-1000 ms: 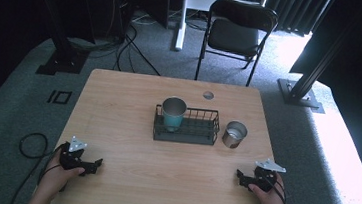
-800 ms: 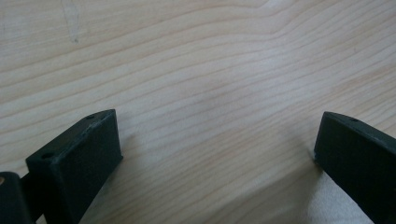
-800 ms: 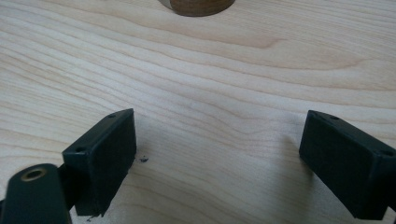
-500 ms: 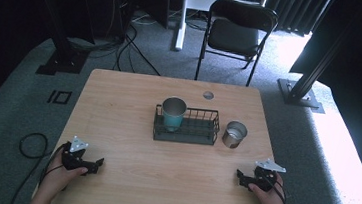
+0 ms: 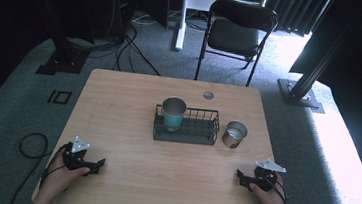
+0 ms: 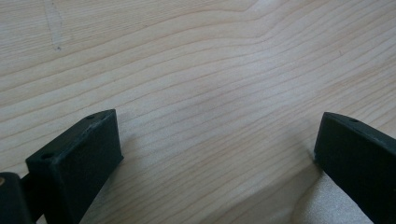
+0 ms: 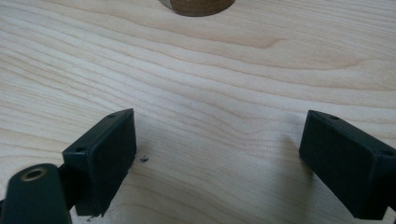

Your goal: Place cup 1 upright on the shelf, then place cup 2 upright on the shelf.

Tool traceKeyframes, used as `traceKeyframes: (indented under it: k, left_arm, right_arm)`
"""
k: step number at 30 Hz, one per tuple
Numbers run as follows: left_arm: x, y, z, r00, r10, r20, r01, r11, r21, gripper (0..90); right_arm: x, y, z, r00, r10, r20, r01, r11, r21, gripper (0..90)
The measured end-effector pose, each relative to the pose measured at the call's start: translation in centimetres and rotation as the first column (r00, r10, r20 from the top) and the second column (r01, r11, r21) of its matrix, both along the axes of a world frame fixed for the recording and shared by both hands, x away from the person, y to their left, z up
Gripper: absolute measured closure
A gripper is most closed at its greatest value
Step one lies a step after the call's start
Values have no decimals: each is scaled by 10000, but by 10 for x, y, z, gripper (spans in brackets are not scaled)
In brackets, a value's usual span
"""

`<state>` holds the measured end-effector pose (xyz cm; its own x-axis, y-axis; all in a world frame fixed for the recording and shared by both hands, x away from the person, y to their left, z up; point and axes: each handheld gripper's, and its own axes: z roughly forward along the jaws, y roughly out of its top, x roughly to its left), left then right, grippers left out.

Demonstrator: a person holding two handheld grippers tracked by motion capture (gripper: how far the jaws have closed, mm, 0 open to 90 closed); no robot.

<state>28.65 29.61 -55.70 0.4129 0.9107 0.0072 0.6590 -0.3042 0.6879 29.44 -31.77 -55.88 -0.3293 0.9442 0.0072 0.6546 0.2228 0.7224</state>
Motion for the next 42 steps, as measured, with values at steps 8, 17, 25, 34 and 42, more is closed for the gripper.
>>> traceKeyframes:
  k: [8, 17, 25, 34, 42]
  left_arm:
    - [0, 0, 0, 10000, 1, -1, -1, 10000, -3, 14]
    - [0, 0, 0, 10000, -10, -6, 10, 10000, 1, 14]
    - [0, 0, 0, 10000, -4, -3, 4, 10000, -4, 14]
    - [0, 0, 0, 10000, 9, 0, -9, 10000, -12, 14]
    - [0, 0, 0, 10000, 10, 1, -10, 10000, -11, 14]
  right_arm:
    - [0, 0, 0, 10000, -2, -6, 2, 10000, 2, 106]
    - [-1, 0, 0, 10000, -91, -9, 91, 9999, 66, 106]
    - [-1, 3, 1, 9997, 228, -39, -227, 9997, 110, 106]
    - [6, 11, 9, 9986, 333, 409, -347, 9988, 339, 106]
    - [15, 17, 15, 9971, 234, 728, -269, 9985, 468, 107]
